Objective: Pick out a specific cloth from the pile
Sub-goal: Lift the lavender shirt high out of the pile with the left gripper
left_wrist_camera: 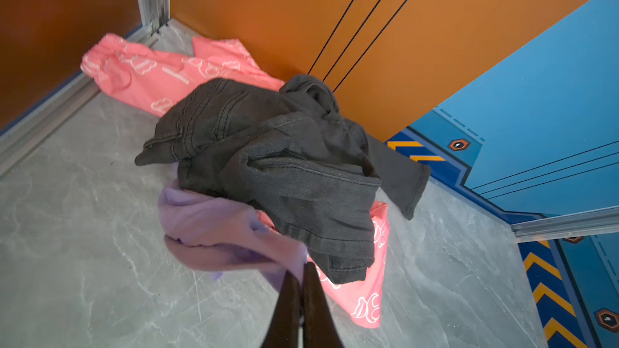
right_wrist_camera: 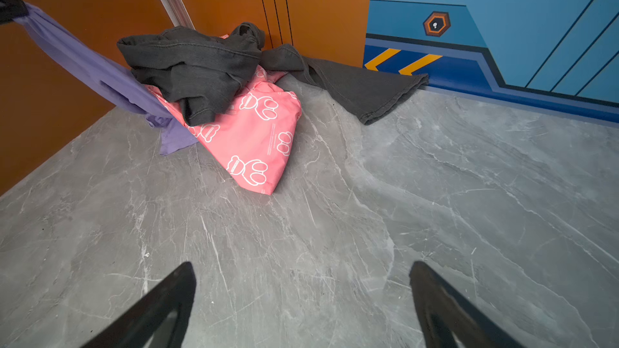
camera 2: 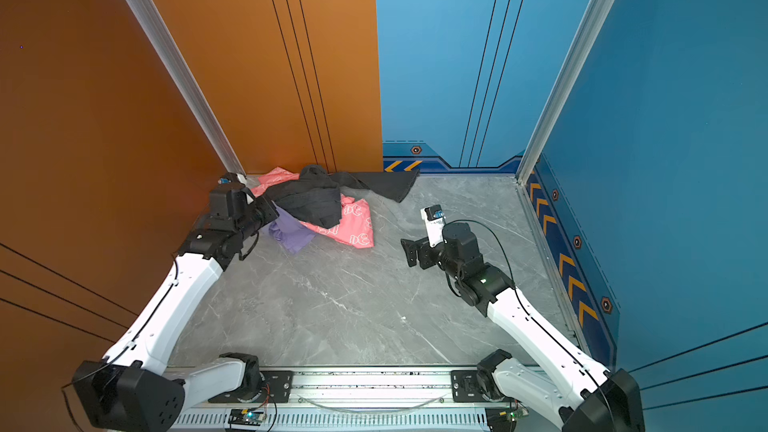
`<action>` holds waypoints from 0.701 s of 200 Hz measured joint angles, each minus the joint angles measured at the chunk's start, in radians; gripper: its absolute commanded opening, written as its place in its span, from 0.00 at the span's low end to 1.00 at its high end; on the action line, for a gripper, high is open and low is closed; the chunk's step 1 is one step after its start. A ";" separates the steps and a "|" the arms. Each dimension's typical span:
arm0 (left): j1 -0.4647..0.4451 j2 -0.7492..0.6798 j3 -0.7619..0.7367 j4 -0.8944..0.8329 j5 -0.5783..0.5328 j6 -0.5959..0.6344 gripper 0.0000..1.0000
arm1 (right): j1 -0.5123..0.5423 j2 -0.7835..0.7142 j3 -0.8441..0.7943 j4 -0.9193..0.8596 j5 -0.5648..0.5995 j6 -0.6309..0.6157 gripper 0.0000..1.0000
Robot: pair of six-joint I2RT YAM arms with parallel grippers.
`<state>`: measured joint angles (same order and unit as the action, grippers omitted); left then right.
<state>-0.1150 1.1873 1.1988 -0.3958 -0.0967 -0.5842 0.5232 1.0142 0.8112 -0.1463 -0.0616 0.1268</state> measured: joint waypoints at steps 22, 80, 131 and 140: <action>-0.012 0.013 0.148 -0.043 -0.007 0.034 0.00 | 0.006 0.011 0.024 0.000 -0.006 0.000 1.00; -0.028 0.196 0.660 -0.111 -0.007 0.112 0.00 | 0.050 0.055 0.105 0.000 -0.015 0.000 1.00; -0.076 0.346 1.031 -0.179 0.080 0.135 0.00 | 0.125 0.105 0.174 0.010 -0.016 0.000 0.99; -0.089 0.348 1.054 -0.183 0.108 0.134 0.00 | 0.141 0.121 0.188 0.013 -0.018 0.000 0.99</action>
<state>-0.2035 1.5356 2.2532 -0.5789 0.0116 -0.4503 0.6643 1.1347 0.9993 -0.1337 -0.0792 0.1268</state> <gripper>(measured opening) 0.048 0.994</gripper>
